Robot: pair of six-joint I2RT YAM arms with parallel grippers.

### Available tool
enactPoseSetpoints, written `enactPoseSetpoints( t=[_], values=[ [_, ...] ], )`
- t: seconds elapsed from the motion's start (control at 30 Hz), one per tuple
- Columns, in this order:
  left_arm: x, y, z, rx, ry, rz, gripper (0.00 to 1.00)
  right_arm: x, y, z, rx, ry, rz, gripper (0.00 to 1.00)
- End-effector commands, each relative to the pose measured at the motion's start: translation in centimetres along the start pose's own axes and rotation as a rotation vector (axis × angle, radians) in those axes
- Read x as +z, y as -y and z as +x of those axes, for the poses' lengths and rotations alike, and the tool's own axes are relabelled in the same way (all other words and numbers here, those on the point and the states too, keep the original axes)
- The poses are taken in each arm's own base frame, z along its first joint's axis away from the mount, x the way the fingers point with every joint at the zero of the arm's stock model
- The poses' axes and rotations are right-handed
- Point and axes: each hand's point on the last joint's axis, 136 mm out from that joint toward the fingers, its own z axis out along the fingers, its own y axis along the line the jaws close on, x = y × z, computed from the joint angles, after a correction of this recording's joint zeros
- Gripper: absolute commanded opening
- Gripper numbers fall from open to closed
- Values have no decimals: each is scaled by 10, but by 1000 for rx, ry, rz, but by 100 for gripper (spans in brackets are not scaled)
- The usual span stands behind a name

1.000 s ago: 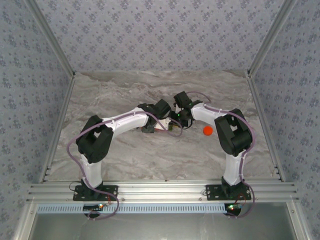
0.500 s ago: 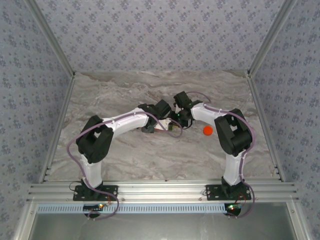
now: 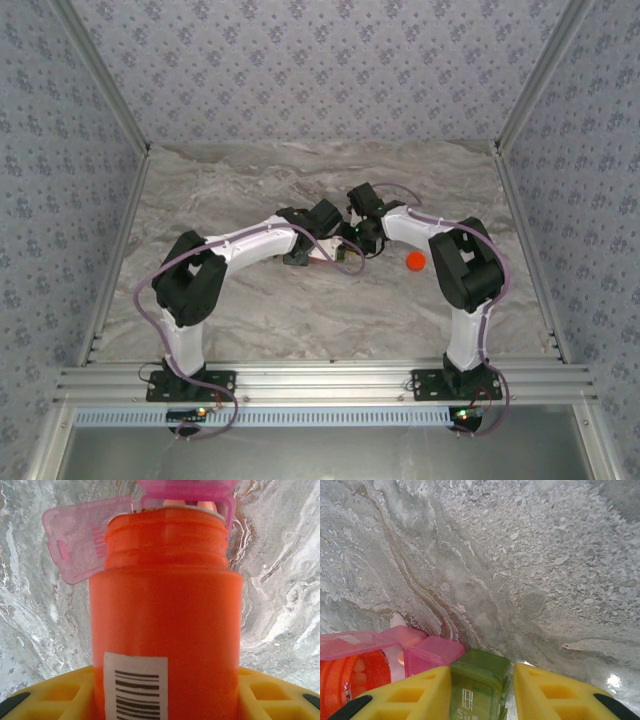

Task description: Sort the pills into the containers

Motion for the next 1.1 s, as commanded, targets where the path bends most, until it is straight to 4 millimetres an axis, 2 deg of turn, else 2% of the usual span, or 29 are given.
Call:
enactPoseSetpoints(
  t=[0.0, 0.7, 1.07],
  values=[
    [-16, -7, 8, 7, -12, -27, 0, 8, 11, 8, 12, -41, 51, 39],
    [-22, -11, 8, 2, -6, -38, 0, 10, 11, 9, 11, -45, 53, 39],
    [-16, -7, 6, -23, 3, -12, 0, 10, 10, 9, 11, -44, 53, 39]
  ],
)
